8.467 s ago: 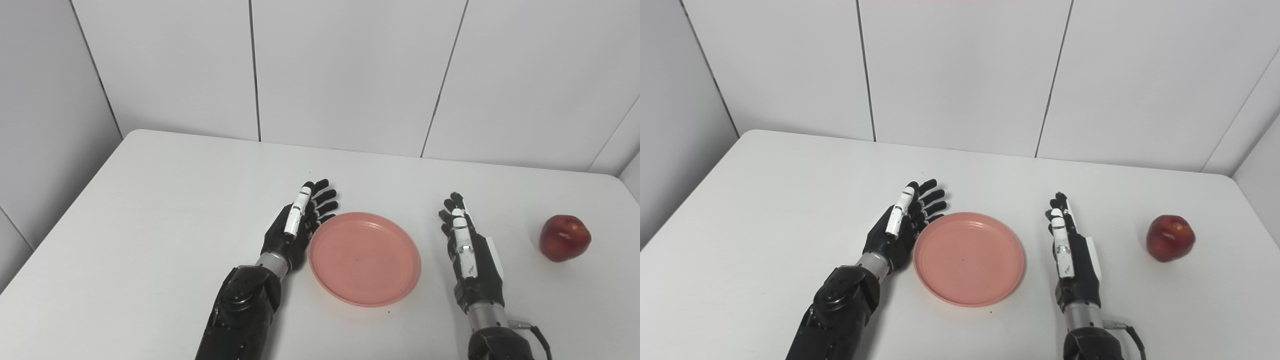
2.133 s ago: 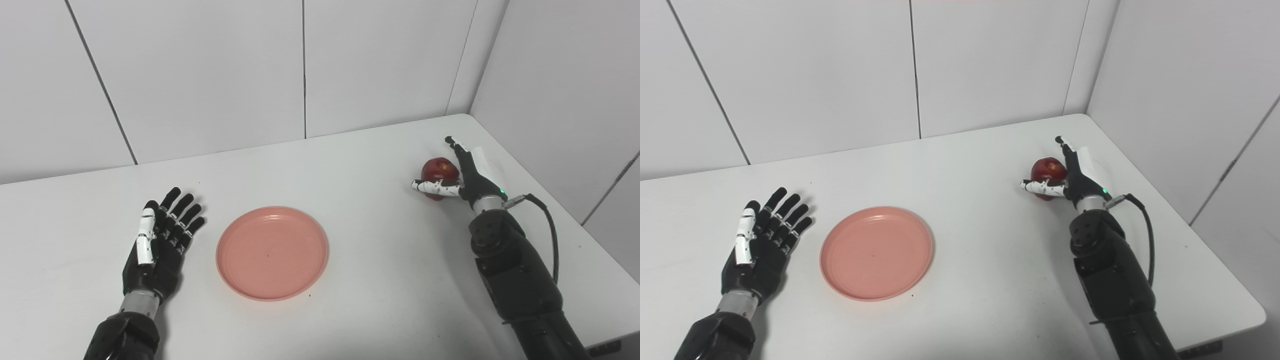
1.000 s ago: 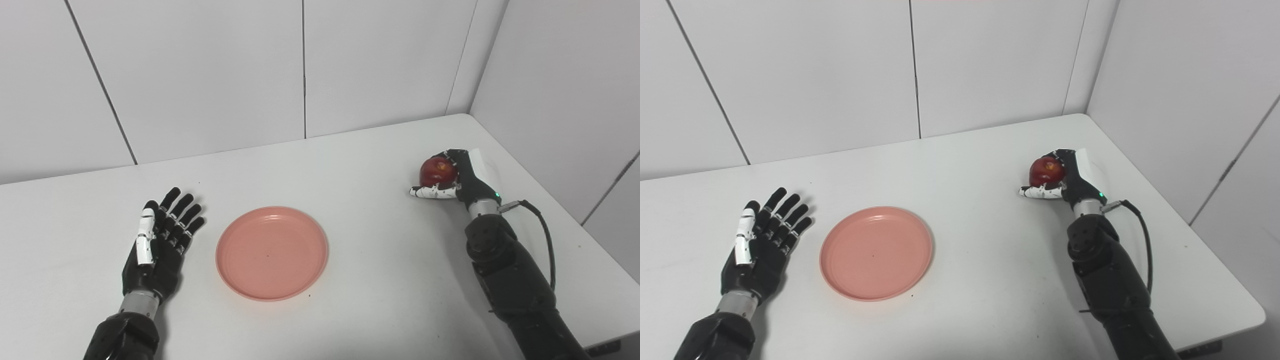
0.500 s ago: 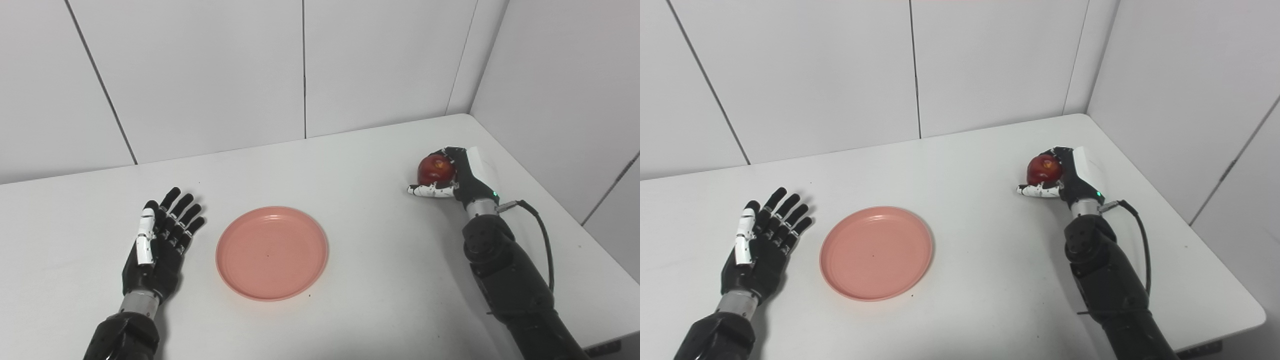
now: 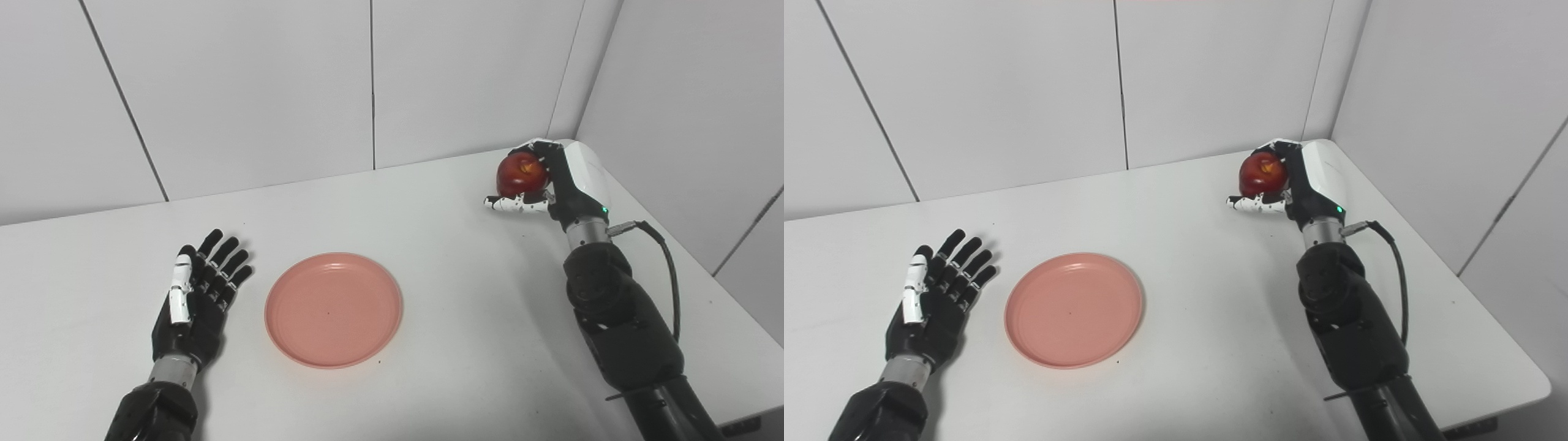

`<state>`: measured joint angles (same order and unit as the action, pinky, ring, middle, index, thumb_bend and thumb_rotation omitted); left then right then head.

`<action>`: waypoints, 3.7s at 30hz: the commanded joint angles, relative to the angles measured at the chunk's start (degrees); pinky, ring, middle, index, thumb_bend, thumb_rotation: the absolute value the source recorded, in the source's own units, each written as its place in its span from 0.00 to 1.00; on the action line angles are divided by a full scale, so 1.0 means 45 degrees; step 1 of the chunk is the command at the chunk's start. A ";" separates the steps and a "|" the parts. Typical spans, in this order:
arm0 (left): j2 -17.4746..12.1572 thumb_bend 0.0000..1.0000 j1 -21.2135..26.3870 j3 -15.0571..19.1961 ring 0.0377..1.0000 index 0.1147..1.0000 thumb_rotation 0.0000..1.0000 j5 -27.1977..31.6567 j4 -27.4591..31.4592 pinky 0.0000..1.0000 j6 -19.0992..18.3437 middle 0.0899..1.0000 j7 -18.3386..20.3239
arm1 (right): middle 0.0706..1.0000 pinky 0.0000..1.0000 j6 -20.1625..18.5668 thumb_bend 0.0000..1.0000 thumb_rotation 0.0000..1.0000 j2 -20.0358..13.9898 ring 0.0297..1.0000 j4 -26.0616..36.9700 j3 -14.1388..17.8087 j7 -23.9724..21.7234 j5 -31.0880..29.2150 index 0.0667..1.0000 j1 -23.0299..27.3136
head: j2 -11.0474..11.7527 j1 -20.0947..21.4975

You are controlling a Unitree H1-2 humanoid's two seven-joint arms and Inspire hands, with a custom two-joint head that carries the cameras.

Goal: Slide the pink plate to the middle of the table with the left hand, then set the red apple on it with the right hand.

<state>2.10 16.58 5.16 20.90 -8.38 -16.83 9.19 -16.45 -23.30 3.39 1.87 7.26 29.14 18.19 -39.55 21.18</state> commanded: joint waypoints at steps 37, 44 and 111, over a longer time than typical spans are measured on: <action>0.1190 0.37 -0.0105 -0.0308 0.84 0.83 1.00 -0.0947 0.0510 0.84 -0.0198 0.85 -0.1839 | 0.42 0.30 0.0904 0.52 0.13 0.3920 0.36 0.1644 -0.4105 -0.1448 0.1290 0.45 0.1183 | -0.0155 -0.4206; 0.1173 0.38 0.0058 -0.0102 0.85 0.83 1.00 -0.0860 0.0475 0.84 -0.0201 0.85 -0.1887 | 0.42 0.29 0.1368 0.52 0.13 0.4184 0.36 0.1481 -0.4545 -0.1486 0.1029 0.45 0.0816 | -0.0197 -0.4560; 0.1214 0.37 0.0122 -0.0318 0.84 0.84 1.00 -0.1160 0.0852 0.83 -0.0257 0.85 -0.1971 | 0.43 0.31 0.2577 0.52 0.13 0.4209 0.37 -0.0926 -0.5468 -0.1477 0.1526 0.45 0.0091 | -0.0730 -0.4817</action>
<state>7.19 16.25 4.18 15.90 -5.24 -17.26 0.31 -8.39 -4.46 -1.59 -23.10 -0.92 35.61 16.99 -42.80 -0.44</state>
